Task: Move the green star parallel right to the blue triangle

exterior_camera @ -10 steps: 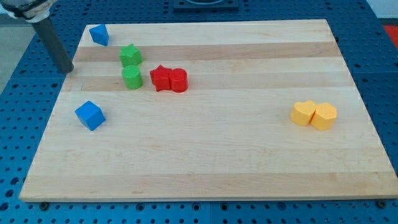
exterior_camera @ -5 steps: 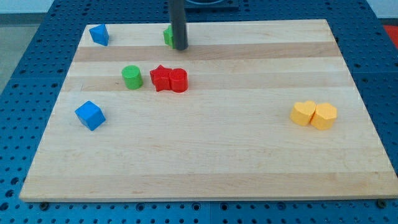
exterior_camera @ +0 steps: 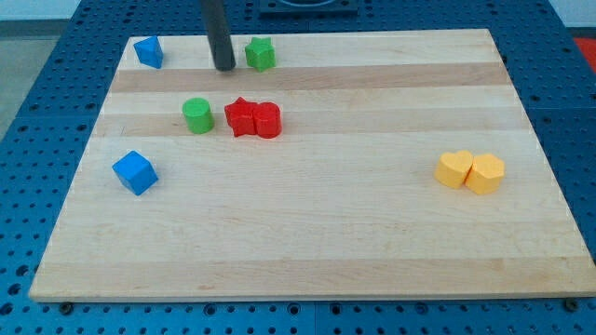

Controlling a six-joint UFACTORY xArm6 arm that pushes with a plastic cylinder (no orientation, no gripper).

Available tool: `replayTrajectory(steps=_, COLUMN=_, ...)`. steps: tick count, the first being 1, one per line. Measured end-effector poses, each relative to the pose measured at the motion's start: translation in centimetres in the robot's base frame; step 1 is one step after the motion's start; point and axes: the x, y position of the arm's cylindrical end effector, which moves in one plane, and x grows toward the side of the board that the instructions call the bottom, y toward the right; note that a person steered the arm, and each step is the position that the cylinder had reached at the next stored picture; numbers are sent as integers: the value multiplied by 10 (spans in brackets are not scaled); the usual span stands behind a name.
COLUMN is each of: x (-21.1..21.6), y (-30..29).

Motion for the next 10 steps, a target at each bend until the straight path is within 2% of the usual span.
replayTrajectory(steps=1, x=-3, y=56)
replayTrajectory(steps=2, x=-3, y=86)
replayTrajectory(steps=6, x=5, y=78)
replayTrajectory(steps=8, x=4, y=34)
replayTrajectory(steps=10, x=-3, y=84)
